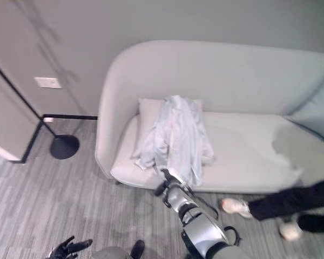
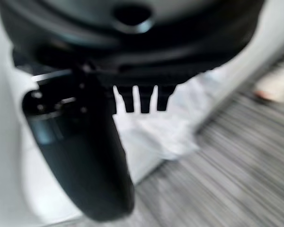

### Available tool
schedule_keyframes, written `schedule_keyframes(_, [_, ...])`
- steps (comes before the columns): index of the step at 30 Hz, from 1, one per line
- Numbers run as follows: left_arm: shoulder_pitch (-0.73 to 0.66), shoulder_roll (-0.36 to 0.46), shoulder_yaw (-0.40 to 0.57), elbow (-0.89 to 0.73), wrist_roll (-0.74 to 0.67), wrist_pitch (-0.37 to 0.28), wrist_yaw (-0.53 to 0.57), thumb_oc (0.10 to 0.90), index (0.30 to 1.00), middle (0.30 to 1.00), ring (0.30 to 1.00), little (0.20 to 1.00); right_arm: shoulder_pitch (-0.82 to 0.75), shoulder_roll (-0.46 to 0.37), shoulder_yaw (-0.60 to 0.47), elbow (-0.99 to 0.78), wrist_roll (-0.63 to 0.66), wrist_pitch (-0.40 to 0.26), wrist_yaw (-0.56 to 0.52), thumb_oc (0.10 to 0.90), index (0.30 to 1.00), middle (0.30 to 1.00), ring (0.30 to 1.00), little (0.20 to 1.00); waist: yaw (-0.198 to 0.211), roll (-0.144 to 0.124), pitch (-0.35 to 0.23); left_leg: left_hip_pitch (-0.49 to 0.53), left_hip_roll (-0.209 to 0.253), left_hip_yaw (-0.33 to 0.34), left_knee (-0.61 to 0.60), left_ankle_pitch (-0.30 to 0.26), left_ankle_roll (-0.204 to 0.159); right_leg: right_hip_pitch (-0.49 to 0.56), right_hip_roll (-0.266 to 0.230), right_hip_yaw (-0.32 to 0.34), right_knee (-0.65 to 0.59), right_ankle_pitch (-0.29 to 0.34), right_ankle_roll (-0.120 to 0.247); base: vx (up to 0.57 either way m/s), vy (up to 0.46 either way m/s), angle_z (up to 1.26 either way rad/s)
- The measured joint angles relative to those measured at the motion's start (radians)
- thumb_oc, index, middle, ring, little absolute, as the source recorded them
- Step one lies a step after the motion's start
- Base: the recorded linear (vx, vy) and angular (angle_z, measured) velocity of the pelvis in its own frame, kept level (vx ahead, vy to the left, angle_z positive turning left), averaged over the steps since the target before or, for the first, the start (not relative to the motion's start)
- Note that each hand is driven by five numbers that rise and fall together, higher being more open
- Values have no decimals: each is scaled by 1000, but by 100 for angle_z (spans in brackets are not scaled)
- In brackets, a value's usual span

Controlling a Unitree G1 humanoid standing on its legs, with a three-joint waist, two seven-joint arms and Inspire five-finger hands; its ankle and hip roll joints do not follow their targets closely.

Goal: Hang the clothes on the sofa on the clothes rack.

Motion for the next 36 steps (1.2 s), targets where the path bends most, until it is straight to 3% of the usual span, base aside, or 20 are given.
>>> schedule_keyframes(1, [15,7,0,-9,0,1,1,800,900,900,900,900,15,-10,2,0,29,12,1,800,900,900,900,900,-4,-22,2,41,3,8,1,-20,-31,-21,36,30,1,61,-68,364,-516,80])
schedule_keyframes(2, [33,-4,1,8,1,-7,5,800,900,900,900,900,20,3,1,15,56,-3,-10,800,900,900,900,900,-4,-40,1,75,10,-27,0,-48,-76,-12,67,-18,13,99,-63,392,-581,104])
schedule_keyframes(3, [38,8,2,0,-1,-5,13,800,900,900,900,900,63,13,0,2,83,-17,-24,800,900,900,900,900,-18,-78,-32,64,21,-65,4,-61,-94,11,115,-81,-22,90,-78,120,-234,88])
schedule_keyframes(4, [59,1,1,-18,0,-12,16,800,900,900,900,900,82,19,-1,9,93,-21,-26,800,900,900,900,900,-15,-87,-67,63,51,-73,4,-68,-109,15,143,-121,-23,68,-98,62,-179,78])
schedule_keyframes(5, [68,-15,-3,-29,0,-14,13,800,900,900,900,900,78,22,-1,10,104,-15,-36,800,900,900,900,900,-14,-90,-68,54,77,-60,24,-78,-126,17,173,-115,-23,65,-104,61,-155,39])
schedule_keyframes(7, [80,-31,-18,-58,-11,-12,15,800,900,900,900,900,73,16,-20,9,126,-31,-100,800,900,900,900,900,-14,-97,-64,-43,109,-38,142,-147,-201,12,208,-139,-22,37,-149,83,-76,43])
schedule_keyframes(10, [70,-39,-65,-100,2,-20,24,800,900,900,900,900,80,-48,-72,19,156,-33,-174,800,900,900,900,900,-17,-57,-35,-150,183,39,142,-148,-200,15,223,-224,-22,11,-176,100,-11,90])
schedule_keyframes(11, [64,-51,-77,-101,5,-29,35,800,900,900,900,900,88,-90,-92,21,186,-33,-197,800,900,900,900,900,-19,-30,-16,-204,217,106,139,-132,-216,24,220,-274,-23,3,-176,66,-42,149])
schedule_keyframes(12, [46,-70,-92,-97,6,-28,62,800,900,900,900,900,97,-148,-119,21,237,-33,-217,800,900,900,900,900,-26,23,19,-275,261,249,143,-93,-211,51,216,-344,-23,-11,-174,24,-42,149])
schedule_keyframes(13, [40,-73,-102,-102,9,-28,69,800,900,900,900,900,97,-170,-126,22,267,-33,-220,800,900,900,900,900,-35,46,25,-311,279,359,147,-62,-199,53,209,-381,-31,-20,-161,34,-35,119])
schedule_keyframes(15, [50,-72,-113,-105,20,-28,70,800,900,900,900,900,94,-187,-136,30,295,-35,-220,800,900,900,900,900,-43,69,22,-337,277,444,109,-16,-171,52,199,-413,-31,-30,-142,-36,16,53])
schedule_keyframes(16, [69,-64,-120,-105,35,-28,70,800,900,900,900,900,80,-178,-140,47,303,-38,-218,800,900,900,900,900,-41,85,14,-320,273,436,56,88,-159,48,195,-410,-31,-18,-122,-58,60,26])
schedule_keyframes(17, [82,-54,-132,-105,41,-28,69,800,900,900,900,900,65,-162,-146,56,310,-43,-217,800,900,900,900,900,-39,85,19,-314,258,439,16,156,-123,40,187,-404,-31,-16,-102,-45,93,17])
schedule_keyframes(20, [58,-47,-148,-117,56,-29,63,800,900,900,900,900,-13,-141,-178,91,329,-43,-218,800,900,900,900,900,-38,76,25,-335,187,426,-89,210,-95,-22,142,-353,-30,-4,-72,-6,95,34])
schedule_keyframes(25, [8,-19,-138,-126,77,-59,63,800,900,900,900,900,-39,-104,-174,83,332,-41,-247,800,900,900,900,900,-52,44,39,-339,172,431,-99,211,-86,-35,129,-334,-30,-1,-65,46,43,1])
schedule_keyframes(28, [-5,-23,-125,-147,77,-60,73,800,900,900,900,900,61,-75,-76,-165,317,-46,-259,800,900,900,900,900,-96,31,45,-318,189,440,-99,209,-89,-20,141,-327,-25,-4,-65,13,-2,-10])
schedule_keyframes(29, [-5,-23,-125,-147,77,-60,73,800,900,900,900,900,61,-75,-76,-165,317,-46,-259,800,900,900,900,900,-96,31,45,-318,189,440,-99,209,-89,-20,141,-327,-25,-4,-65,-66,22,-18])
schedule_keyframes(31, [-1,-47,-99,-188,77,-72,80,800,900,900,900,900,169,-66,-35,-431,266,-61,-247,800,900,900,900,900,-116,25,45,-303,201,449,-99,209,-94,-15,151,-308,-23,-5,-67,-69,14,-16])
schedule_keyframes(33, [4,-68,-72,-201,77,-71,87,800,900,900,900,900,318,-104,25,-785,146,-56,-217,800,900,900,900,900,-150,11,51,-273,207,457,-99,206,-102,9,153,-302,-23,-7,-68,-33,-34,-10])
schedule_keyframes(36, [11,-74,-48,-190,81,-69,88,800,900,900,900,900,439,-145,42,-1049,-9,-59,-166,800,900,900,900,900,-185,-22,44,-231,212,468,-99,200,-109,42,154,-292,-24,-14,-68,-35,-24,-14])
